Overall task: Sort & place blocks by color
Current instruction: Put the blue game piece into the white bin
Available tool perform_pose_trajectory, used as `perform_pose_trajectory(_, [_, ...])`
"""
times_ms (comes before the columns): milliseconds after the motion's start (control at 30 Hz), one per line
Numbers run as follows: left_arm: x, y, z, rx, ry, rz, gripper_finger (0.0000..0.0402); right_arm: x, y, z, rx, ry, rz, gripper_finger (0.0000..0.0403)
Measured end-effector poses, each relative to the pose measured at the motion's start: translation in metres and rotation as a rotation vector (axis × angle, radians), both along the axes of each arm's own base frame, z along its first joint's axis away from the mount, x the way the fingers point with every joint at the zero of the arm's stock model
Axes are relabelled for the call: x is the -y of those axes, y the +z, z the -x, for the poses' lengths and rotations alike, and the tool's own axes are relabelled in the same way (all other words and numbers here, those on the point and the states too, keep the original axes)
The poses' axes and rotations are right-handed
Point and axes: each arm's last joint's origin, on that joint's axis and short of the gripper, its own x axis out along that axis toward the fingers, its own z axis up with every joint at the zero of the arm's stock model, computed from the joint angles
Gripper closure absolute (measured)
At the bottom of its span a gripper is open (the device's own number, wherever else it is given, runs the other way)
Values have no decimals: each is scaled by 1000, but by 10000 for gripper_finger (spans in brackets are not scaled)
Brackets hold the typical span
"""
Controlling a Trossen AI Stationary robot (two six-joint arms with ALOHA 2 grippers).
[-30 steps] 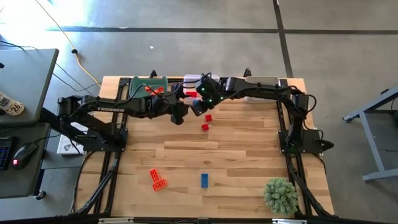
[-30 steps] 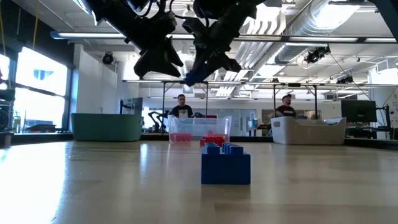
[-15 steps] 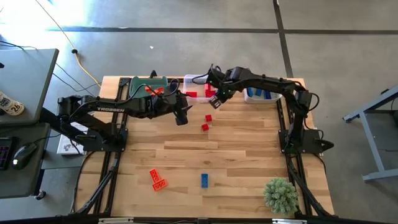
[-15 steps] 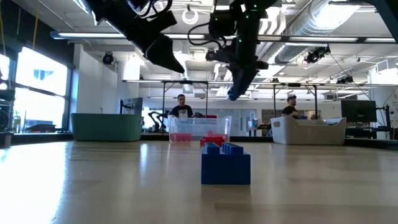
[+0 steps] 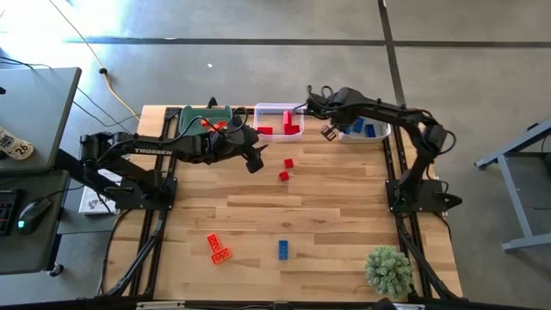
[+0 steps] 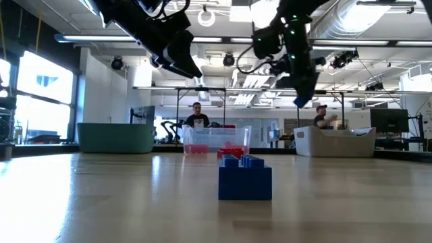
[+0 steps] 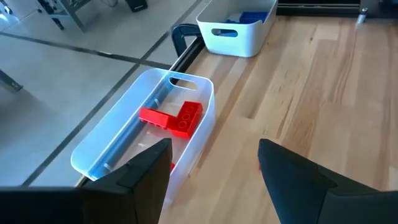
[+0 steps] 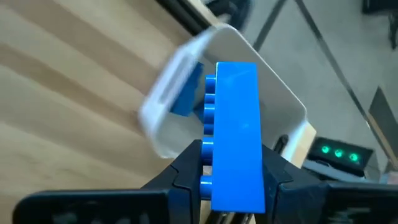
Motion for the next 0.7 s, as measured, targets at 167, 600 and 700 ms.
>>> perform_pose_trajectory(167, [0,0,0,29,22,31,176,3,-6,35,62,-78,32,328])
perform_pose_trajectory(600, [2,0,-1,118,34,159,176,28,-40,107,320,-212,-26,317])
perform_pose_trajectory(700, [3,-1,-2,132,12,191,176,35,-46,115,330,-242,-51,305])
